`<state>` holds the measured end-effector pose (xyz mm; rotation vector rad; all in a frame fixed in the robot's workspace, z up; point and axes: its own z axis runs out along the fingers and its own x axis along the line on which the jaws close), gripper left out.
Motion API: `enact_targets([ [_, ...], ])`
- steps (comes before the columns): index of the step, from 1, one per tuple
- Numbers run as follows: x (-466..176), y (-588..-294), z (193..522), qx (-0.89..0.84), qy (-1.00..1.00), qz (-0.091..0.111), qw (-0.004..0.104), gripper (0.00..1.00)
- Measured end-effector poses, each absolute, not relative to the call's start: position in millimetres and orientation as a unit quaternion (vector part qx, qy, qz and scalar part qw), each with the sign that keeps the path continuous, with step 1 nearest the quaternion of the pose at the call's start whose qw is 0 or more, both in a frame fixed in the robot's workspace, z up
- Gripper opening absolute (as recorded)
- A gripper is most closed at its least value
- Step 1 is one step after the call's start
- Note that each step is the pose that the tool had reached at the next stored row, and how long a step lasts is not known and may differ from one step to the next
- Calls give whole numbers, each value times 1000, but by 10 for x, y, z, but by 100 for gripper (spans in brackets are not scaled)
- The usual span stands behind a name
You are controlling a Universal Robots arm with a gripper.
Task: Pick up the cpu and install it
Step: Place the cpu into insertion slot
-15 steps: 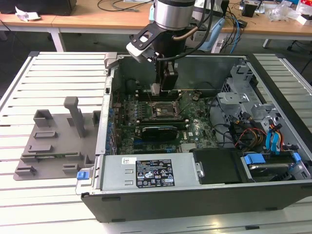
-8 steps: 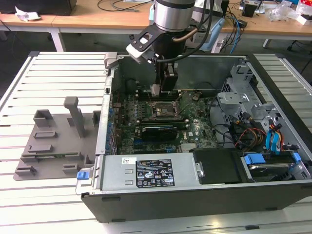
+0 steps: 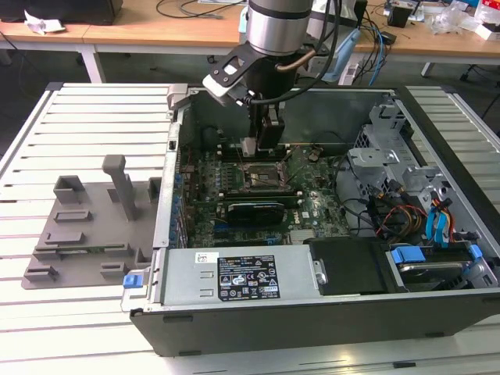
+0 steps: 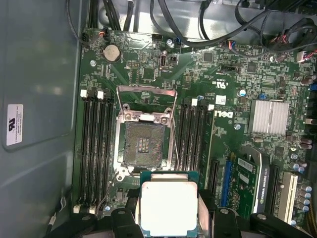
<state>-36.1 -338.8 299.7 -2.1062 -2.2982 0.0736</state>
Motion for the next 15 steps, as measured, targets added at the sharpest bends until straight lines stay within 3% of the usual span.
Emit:
enact_targets([
  [15, -361, -3388, 2807, -675, -737, 25, 11, 55],
])
